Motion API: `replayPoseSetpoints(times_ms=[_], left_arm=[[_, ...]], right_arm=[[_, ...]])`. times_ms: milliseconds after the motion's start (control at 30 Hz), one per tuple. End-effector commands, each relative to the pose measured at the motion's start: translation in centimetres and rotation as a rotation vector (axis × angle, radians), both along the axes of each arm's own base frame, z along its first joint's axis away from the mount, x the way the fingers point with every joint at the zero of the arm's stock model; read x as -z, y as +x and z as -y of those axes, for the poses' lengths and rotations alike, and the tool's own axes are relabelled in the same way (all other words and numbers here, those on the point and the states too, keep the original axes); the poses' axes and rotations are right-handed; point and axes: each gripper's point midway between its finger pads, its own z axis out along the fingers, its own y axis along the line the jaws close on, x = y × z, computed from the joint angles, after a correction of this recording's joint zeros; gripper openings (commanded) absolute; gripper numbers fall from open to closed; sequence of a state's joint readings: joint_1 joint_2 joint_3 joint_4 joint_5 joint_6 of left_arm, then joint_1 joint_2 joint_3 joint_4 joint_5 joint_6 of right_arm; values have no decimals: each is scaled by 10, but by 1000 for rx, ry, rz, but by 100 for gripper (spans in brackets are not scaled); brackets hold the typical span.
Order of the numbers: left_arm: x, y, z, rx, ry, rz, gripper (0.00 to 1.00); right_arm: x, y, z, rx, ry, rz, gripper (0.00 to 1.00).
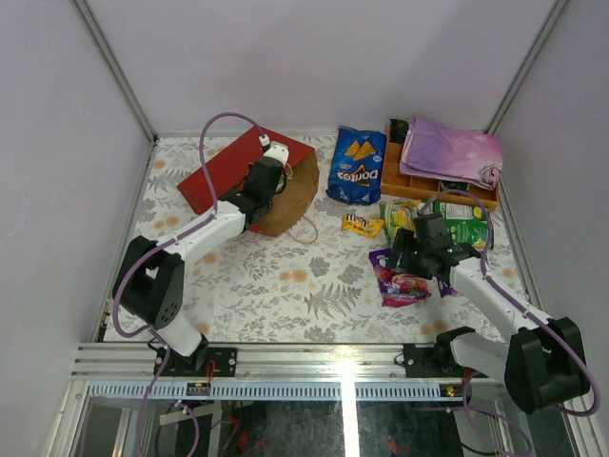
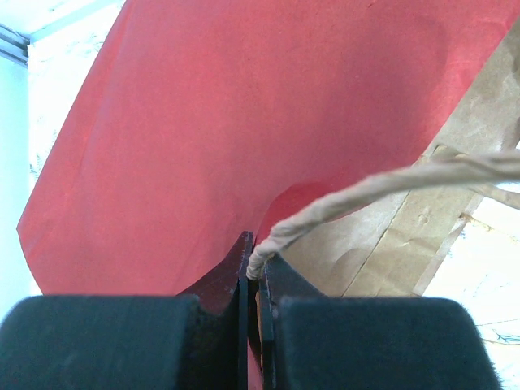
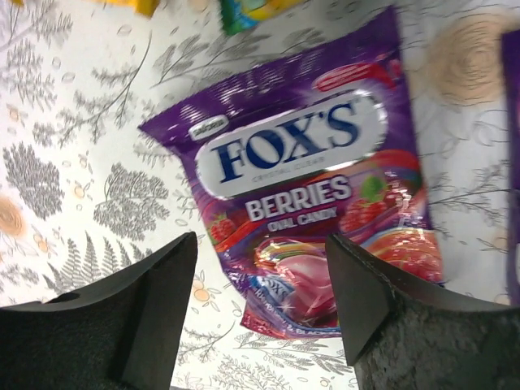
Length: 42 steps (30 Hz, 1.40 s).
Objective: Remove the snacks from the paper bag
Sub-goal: Adjust the snack at the center of the board.
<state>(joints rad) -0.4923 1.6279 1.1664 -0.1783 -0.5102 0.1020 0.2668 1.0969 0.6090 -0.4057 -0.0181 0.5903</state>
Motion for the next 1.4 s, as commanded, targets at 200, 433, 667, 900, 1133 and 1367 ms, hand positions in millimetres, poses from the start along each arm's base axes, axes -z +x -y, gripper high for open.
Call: replayPoseSetpoints(times_ms=[200, 433, 667, 900, 1133, 1367], left_arm=[[-5, 8, 0, -25, 17, 19, 0], [-4, 8, 1, -25, 20, 14, 0], [-3, 8, 1, -24, 23, 13, 0], [-3, 8, 1, -25, 24, 12, 0], [-3, 8, 2, -25, 26, 11, 0], [0, 8, 2, -27, 33, 4, 0]], right_arm=[[34, 2, -6, -75, -80, -79, 72], [33, 8, -6, -71, -90, -71, 70], [-28, 31, 6, -32, -136, 126, 70], [-32, 32, -15, -98, -34, 163, 66], [-11, 18, -26, -186, -256, 87, 61], [5, 7, -16, -226, -357, 23, 89]])
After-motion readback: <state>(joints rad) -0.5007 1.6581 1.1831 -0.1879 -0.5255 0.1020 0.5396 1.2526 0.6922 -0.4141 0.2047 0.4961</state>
